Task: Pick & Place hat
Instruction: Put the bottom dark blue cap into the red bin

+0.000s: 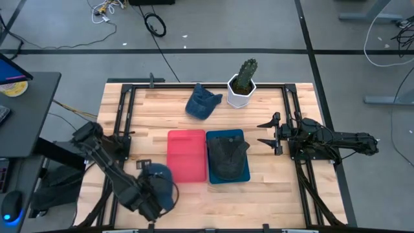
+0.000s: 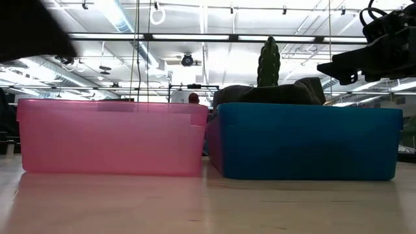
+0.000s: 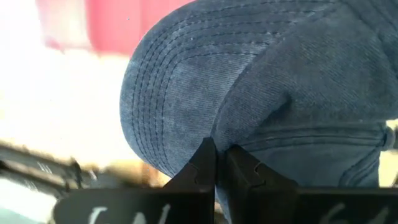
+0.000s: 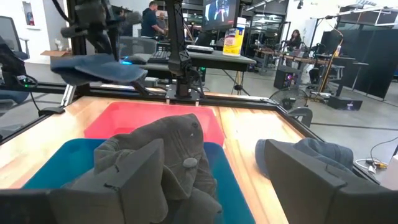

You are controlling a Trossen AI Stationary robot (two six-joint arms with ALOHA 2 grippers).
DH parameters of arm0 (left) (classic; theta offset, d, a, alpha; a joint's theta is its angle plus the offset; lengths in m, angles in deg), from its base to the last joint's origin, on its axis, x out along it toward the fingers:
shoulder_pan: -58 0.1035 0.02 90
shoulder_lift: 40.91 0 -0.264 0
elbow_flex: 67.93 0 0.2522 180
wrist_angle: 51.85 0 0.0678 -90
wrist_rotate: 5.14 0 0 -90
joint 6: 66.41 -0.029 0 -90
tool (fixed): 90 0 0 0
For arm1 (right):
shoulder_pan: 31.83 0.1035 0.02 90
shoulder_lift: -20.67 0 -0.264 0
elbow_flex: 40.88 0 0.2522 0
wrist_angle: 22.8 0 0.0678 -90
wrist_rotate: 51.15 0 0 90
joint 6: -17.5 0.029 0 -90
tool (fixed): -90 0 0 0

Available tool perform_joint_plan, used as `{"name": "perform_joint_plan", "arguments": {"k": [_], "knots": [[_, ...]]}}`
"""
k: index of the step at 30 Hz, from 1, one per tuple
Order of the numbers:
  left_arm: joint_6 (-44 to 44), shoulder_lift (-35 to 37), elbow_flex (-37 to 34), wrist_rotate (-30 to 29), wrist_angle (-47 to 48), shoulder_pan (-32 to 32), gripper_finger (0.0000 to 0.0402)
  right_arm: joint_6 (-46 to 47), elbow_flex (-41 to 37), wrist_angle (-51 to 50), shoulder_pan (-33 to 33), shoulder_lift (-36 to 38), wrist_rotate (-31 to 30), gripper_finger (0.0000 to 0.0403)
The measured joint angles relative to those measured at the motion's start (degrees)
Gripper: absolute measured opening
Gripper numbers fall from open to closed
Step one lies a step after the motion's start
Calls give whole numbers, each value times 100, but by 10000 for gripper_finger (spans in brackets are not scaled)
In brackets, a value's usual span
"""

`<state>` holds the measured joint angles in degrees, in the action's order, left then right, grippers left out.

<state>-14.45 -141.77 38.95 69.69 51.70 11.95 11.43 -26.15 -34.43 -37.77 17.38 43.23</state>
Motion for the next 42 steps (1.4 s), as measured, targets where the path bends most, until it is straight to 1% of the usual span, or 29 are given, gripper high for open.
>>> {"name": "perform_joint_plan", "arguments": {"k": [4, 8, 10, 15, 18, 21, 25, 29, 31, 34, 42], "knots": [[-625, 0, 306, -538, 12, 422, 12, 0, 0, 0, 0, 0, 0, 281], [-1296, 0, 363, -883, -24, 918, 10, 0, 0, 0, 0, -1, 0, 281], [-1640, 0, 363, -1033, -196, 1182, 13, 0, 0, 0, 0, -1, 0, 281], [-2700, -2, 363, -1073, -1194, 1796, 12, 0, 1, 0, 0, 0, 0, 281], [-3114, -2, 363, -1067, -1506, 2119, 10, -1, 1, 0, -1, -1, 0, 281], [-3165, -1, 332, -1068, -1501, 2432, 13, -1, 1, -1, -1, -1, 0, 281], [-3290, -2, 119, -1065, -1480, 2772, 15, -1, 1, 0, 0, 0, 0, 281], [-3381, -2, -96, -816, -1567, 3006, 13, 0, 2, 0, 0, -1, 0, 281], [-3371, -2, -176, -790, -1612, 3083, 17, -1, 2, 0, 0, -2, 0, 281], [-3285, -2, -244, -742, -1579, 3158, 35, 0, 2, 0, 0, 0, 0, 281], [-3353, -2, -265, -742, -1587, 3239, 107, -2, 2, -2, -2, 0, -2, 281]]}}
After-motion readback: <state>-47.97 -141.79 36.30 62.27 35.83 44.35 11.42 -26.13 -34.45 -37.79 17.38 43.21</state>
